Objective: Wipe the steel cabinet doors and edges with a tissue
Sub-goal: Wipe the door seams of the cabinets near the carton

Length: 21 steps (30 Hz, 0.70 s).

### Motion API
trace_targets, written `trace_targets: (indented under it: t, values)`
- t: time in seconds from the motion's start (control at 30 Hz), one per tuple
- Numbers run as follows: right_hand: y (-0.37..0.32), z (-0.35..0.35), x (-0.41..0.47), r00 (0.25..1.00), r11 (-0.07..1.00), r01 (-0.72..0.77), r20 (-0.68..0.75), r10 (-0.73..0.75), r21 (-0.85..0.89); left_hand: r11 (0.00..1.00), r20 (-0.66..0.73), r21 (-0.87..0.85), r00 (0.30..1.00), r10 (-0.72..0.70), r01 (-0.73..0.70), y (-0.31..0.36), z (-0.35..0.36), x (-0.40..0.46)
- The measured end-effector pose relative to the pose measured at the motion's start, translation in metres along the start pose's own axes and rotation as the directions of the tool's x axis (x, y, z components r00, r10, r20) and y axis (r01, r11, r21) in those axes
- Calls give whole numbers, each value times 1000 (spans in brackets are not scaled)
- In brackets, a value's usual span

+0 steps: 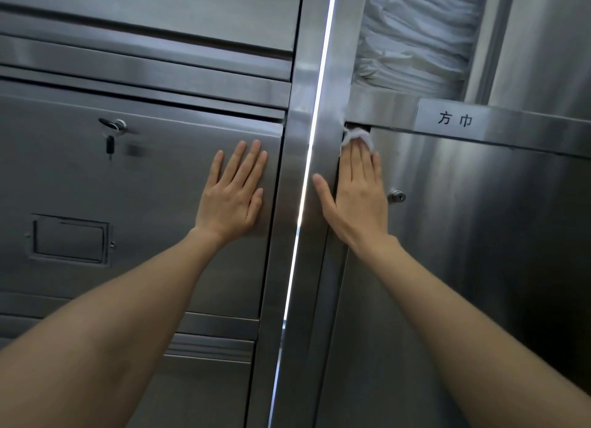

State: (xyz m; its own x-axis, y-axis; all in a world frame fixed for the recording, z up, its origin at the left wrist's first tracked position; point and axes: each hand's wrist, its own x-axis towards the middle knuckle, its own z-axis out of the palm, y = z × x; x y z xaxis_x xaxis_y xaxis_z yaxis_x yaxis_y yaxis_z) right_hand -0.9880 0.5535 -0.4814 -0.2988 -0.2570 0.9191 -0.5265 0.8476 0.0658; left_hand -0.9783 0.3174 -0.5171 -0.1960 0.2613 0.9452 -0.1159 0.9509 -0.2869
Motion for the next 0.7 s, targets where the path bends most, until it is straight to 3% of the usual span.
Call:
trace_targets:
  t: [0.13, 0.37, 0.47, 0.6, 0.7]
  values:
    - [-3, 20, -104, 994, 998, 58, 91, -55, -29, 1000, 21, -3, 1000, -5, 5, 0, 1, -1]
    - [3, -3, 18, 1000, 1000, 9, -12, -9, -20, 1000, 9, 9, 1000, -2, 2, -3, 2, -1]
    - [2, 18, -37, 1000, 1000, 11, -25, -11, 0, 1000, 11, 4, 1000, 4, -4, -1, 1, -1]
    - [1, 40, -158, 986, 991, 123, 119, -117, -44, 1000, 28, -9, 1000, -3, 3, -3, 2, -2]
    - [13, 31, -111, 982, 976, 183, 76, -175, -114, 1000, 19, -4, 1000, 2, -2, -2, 3, -1]
